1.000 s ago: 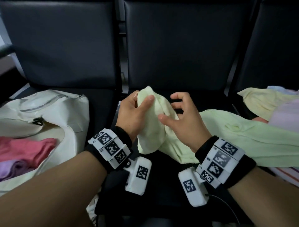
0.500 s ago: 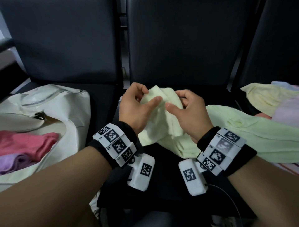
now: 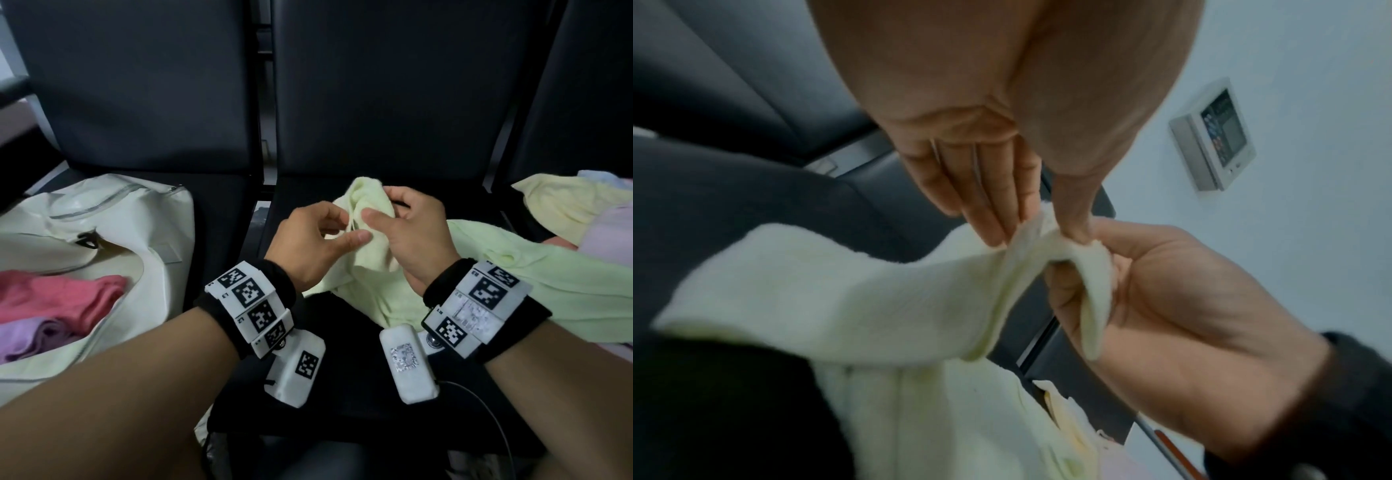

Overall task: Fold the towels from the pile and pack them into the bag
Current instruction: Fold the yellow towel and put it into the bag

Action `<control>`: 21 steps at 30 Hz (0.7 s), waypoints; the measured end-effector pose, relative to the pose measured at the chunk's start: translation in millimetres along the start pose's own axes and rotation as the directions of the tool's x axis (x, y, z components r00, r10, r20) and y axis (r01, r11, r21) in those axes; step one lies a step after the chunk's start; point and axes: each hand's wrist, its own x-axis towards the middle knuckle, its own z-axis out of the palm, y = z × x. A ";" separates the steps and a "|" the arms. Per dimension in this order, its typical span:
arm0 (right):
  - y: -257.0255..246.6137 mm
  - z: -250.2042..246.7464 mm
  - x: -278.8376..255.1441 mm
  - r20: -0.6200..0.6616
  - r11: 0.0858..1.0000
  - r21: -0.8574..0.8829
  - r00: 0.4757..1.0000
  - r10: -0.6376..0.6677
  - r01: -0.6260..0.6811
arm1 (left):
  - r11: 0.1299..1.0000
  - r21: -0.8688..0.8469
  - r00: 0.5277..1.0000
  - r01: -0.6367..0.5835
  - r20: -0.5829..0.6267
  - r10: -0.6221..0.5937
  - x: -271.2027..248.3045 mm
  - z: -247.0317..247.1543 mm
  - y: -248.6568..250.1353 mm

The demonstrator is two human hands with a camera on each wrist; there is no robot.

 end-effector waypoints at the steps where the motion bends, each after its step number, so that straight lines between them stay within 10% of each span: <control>1: 0.5 0.2 0.0 0.018 1.000 0.005 1.000 0.011 -0.012 | 0.998 -0.068 1.000 0.012 0.020 -0.010 0.2 0.7 0.1; 21: 4.2 -10.2 9.7 -0.068 0.994 -0.071 0.995 0.074 -0.079 | 0.946 -0.313 0.980 0.079 -0.147 -0.130 0.7 -7.5 6.2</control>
